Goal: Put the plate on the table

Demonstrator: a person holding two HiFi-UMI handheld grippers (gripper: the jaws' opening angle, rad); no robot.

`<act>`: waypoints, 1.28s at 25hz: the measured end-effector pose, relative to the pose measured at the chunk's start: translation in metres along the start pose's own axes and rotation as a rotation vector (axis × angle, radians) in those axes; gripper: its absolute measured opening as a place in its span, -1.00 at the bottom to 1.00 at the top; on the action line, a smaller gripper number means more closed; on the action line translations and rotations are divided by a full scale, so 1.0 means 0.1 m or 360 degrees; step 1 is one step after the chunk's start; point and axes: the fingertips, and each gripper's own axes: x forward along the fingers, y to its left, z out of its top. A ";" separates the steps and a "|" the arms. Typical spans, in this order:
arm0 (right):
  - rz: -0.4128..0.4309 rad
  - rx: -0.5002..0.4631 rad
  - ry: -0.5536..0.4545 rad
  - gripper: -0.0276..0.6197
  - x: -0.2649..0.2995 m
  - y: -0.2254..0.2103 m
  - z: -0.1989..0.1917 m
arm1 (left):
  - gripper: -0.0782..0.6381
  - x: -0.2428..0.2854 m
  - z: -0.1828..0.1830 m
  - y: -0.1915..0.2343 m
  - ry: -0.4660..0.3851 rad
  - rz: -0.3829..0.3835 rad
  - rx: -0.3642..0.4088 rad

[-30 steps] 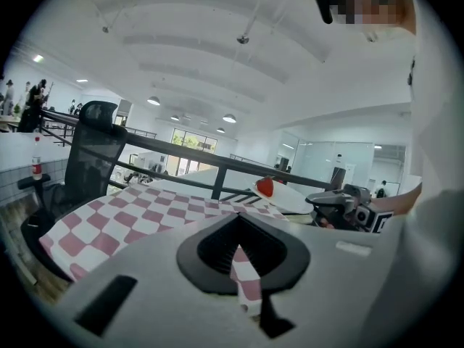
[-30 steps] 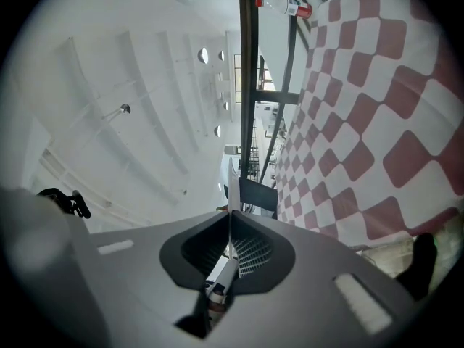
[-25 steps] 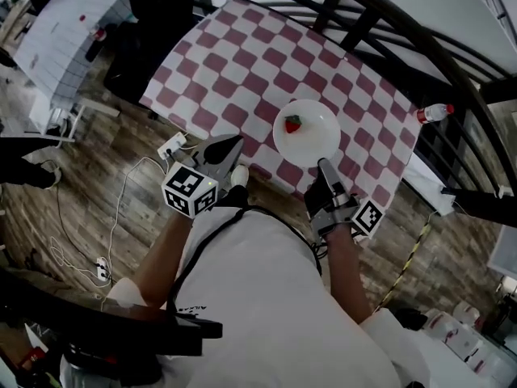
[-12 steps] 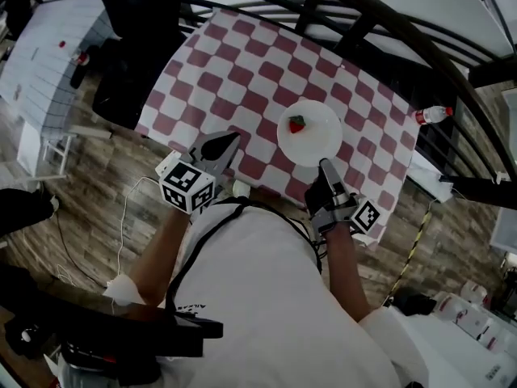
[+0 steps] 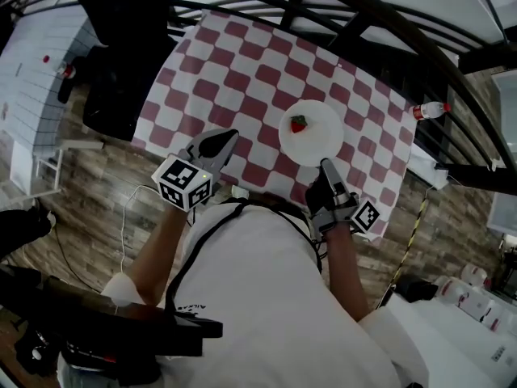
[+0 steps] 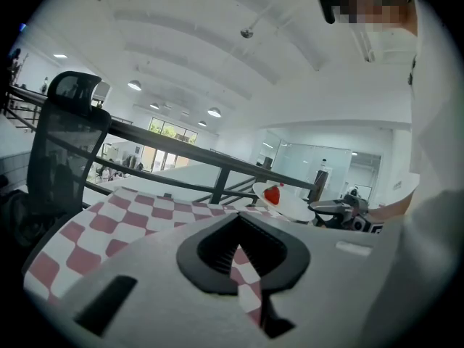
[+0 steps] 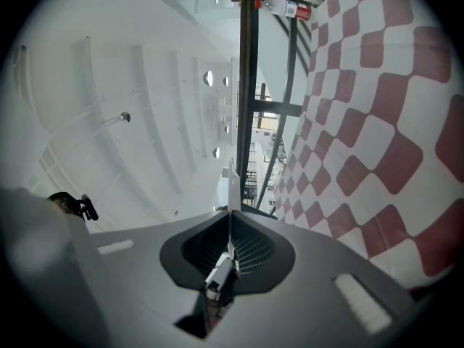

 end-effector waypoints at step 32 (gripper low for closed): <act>-0.0055 0.0049 0.0432 -0.86 0.49 -1.16 0.34 | -0.77 0.25 -0.32 0.07 0.0024 0.0333 -0.0129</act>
